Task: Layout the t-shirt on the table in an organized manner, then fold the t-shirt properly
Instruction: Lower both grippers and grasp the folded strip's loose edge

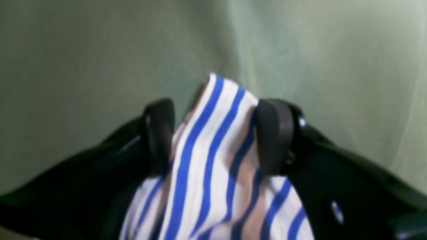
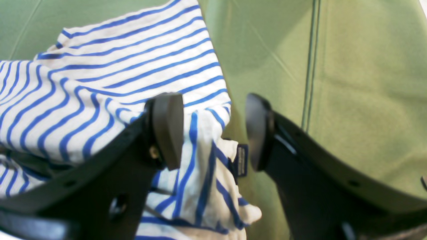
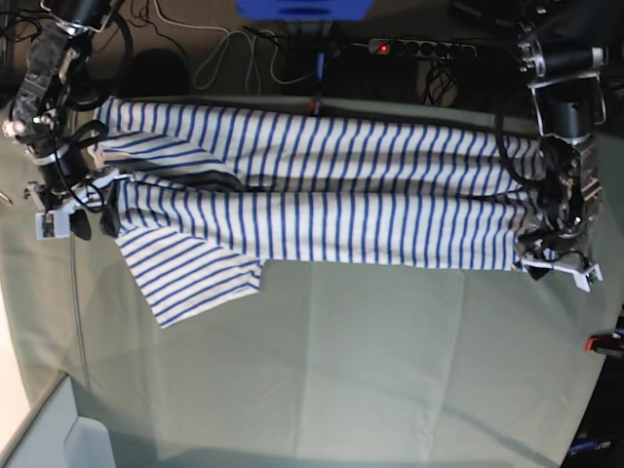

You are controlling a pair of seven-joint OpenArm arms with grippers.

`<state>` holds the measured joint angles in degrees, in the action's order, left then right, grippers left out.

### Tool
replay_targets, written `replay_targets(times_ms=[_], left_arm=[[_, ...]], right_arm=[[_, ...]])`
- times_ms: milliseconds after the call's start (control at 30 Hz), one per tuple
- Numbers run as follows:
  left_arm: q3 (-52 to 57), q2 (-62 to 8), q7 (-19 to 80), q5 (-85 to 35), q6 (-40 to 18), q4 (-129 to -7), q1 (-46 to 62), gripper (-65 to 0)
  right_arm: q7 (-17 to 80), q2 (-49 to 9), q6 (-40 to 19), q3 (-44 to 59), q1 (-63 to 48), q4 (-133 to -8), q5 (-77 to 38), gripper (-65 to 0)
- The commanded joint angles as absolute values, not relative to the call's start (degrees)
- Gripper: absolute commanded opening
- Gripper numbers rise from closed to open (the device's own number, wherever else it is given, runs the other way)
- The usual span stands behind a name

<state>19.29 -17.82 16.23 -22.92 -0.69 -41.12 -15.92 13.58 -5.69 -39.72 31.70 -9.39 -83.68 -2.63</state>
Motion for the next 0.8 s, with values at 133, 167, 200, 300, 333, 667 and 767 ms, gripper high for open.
replay_targets(times_ms=[133,167,200,300,333,667,767], left_arm=[[19.3,-18.5,13.3,-23.1,-0.4,-39.7,-17.2,-27.4],[19.3,-18.5,13.3,-23.1,-0.4,-39.5,-17.2,-27.5],[19.3,-18.5,13.3,-23.1,-0.4,-39.5,-17.3,-27.7],[19.3,-18.2,13.1,-23.1,-0.4,-39.8,-17.2,-35.0],[19.3,-18.2,13.1,-23.1,-0.4,-39.8,-17.2,-38.2],[19.3,-18.2,13.2,-23.4,-0.4,-39.8,-17.3,-50.5],[19.3,-18.1,13.1,-23.2,-0.4,-39.8,-17.4,-58.5]], right_arm=[[12.3,-6.5,-40.0,31.8,-9.0,-84.7,-3.6,-34.8],[12.3,-6.5,-40.0,31.8,-8.9,-84.7,-3.6,-34.8],[12.3,-6.5,-40.0,31.8,-8.7,-84.7,-3.6,-34.8],[12.3,-6.5,-40.0,32.0,-7.3,-84.8,-3.6,-34.8],[12.3,-6.6,-40.0,32.0,-7.2,-84.8,-3.6,-34.8],[19.6,-9.9,-40.0,31.6,6.5,-72.8,-3.5,-34.8],[20.0,-11.1,-40.0,31.6,12.3,-64.2,1.2,-34.8]])
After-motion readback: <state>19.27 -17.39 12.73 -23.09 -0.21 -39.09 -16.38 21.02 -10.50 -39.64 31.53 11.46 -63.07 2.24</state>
